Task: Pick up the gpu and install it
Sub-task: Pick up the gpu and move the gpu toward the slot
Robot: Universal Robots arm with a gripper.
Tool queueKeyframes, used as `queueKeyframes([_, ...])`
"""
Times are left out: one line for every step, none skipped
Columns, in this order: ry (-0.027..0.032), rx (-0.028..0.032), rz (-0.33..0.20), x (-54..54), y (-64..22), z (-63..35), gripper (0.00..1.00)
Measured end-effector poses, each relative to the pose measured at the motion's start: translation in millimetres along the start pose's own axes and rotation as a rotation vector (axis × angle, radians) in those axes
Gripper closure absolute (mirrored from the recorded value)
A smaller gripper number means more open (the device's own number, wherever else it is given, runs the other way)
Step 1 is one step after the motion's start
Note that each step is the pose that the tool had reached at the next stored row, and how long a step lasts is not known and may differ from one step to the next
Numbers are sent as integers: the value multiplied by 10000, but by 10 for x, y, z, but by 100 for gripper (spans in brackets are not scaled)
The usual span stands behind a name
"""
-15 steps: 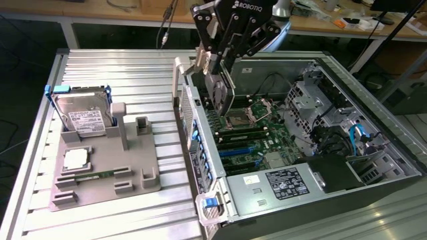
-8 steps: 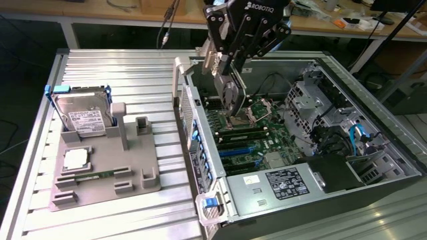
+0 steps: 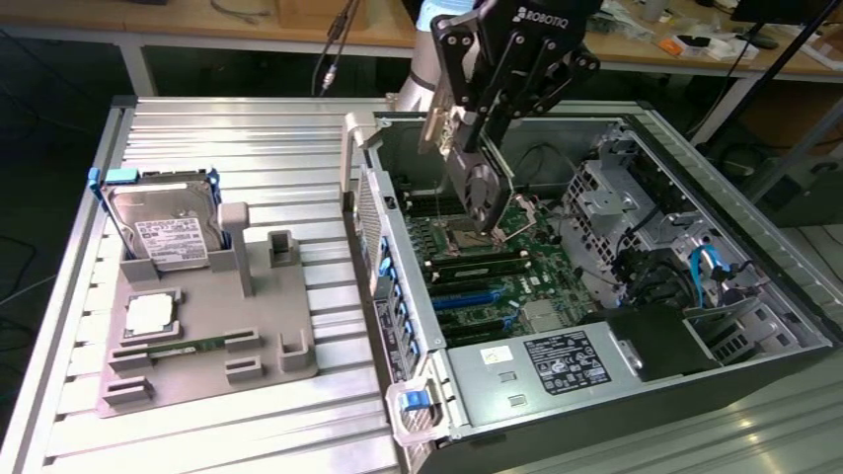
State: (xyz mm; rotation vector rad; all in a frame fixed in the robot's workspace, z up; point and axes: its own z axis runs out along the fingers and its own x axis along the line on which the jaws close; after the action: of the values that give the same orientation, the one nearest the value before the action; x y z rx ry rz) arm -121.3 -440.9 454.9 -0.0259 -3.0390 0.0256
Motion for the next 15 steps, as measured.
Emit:
queueKeyframes([-1,51,7,-25,1,-3,73])
queueKeyframes([-2,98,12,-48,1,-5,73])
queueKeyframes([-4,135,17,-68,1,-7,73])
queueKeyframes([-7,156,20,-90,2,-8,73])
queueKeyframes([-12,159,28,-119,2,-12,73])
queueKeyframes([-12,154,34,-138,2,-13,73])
queueKeyframes([-12,132,39,-159,2,-15,73])
queueKeyframes([-12,95,43,-180,3,-17,73])
queueKeyframes([-11,46,45,-204,3,-18,73])
queueKeyframes([-10,-15,46,-230,4,-19,73])
queueKeyframes([-8,-79,45,-255,4,-22,73])
queueKeyframes([-6,-147,45,-281,5,-25,73])
queueKeyframes([-4,-209,44,-304,6,-27,73])
queueKeyframes([-3,-254,43,-328,6,-29,73])
queueKeyframes([-4,-284,44,-351,6,-29,73])
